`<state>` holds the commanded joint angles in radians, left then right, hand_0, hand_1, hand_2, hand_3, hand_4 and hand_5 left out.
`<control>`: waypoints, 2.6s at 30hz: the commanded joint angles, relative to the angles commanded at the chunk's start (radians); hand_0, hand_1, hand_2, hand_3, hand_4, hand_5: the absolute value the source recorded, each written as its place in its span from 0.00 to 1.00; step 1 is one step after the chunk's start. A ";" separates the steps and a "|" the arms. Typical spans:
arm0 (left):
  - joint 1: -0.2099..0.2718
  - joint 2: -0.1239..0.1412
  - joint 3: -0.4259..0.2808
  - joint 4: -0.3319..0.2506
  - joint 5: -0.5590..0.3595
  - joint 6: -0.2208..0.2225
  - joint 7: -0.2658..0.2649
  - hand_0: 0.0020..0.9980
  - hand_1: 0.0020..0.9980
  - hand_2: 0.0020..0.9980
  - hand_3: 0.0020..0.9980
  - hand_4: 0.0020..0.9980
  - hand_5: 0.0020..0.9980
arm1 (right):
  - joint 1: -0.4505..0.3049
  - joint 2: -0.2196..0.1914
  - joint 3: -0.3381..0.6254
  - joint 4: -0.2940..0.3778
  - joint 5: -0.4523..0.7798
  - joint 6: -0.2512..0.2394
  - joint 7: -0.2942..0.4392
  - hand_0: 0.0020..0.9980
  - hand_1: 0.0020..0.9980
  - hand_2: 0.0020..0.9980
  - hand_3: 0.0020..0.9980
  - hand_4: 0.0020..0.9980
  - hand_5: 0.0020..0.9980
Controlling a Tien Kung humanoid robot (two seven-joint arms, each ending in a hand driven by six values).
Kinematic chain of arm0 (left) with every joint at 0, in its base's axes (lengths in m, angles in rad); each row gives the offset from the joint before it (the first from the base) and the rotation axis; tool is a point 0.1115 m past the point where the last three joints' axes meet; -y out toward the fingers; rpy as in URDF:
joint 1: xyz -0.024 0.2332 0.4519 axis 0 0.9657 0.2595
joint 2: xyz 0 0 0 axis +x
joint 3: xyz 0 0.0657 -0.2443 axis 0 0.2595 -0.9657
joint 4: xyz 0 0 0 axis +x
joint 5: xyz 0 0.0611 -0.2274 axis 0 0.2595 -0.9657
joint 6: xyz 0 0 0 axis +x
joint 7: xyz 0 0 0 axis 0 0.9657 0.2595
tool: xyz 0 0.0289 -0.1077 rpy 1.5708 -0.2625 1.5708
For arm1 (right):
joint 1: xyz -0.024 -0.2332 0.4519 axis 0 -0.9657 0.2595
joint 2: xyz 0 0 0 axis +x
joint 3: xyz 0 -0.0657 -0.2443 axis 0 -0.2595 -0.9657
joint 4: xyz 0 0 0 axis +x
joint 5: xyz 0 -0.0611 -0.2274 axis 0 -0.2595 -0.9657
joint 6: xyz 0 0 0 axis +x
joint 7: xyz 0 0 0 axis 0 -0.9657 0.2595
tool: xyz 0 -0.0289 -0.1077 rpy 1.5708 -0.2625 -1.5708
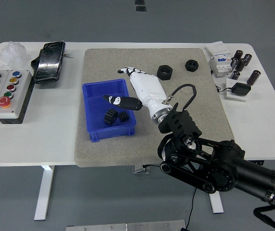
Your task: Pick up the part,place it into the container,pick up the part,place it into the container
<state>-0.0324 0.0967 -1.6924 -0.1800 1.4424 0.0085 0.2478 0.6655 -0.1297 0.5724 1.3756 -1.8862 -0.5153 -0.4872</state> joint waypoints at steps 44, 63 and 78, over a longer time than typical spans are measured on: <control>0.023 0.006 -0.017 0.000 0.022 -0.003 -0.003 0.61 0.54 0.55 0.62 0.61 0.34 | -0.534 0.027 0.652 -0.073 1.077 0.087 1.027 0.56 0.67 0.66 0.64 0.92 0.68; 0.016 0.000 -0.013 0.000 0.018 -0.004 -0.009 0.61 0.55 0.55 0.62 0.61 0.34 | -0.548 -0.008 0.462 -0.028 1.049 -0.003 1.060 0.59 0.66 0.65 0.62 0.88 0.68; 0.015 -0.004 -0.013 0.000 0.016 -0.003 -0.012 0.61 0.55 0.55 0.62 0.61 0.34 | -0.541 -0.027 0.511 -0.007 0.905 0.029 0.909 0.60 0.65 0.65 0.63 0.86 0.67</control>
<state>-0.0177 0.0926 -1.7055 -0.1800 1.4584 0.0053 0.2357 0.1247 -0.1569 1.0831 1.3683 -0.9815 -0.4868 0.4223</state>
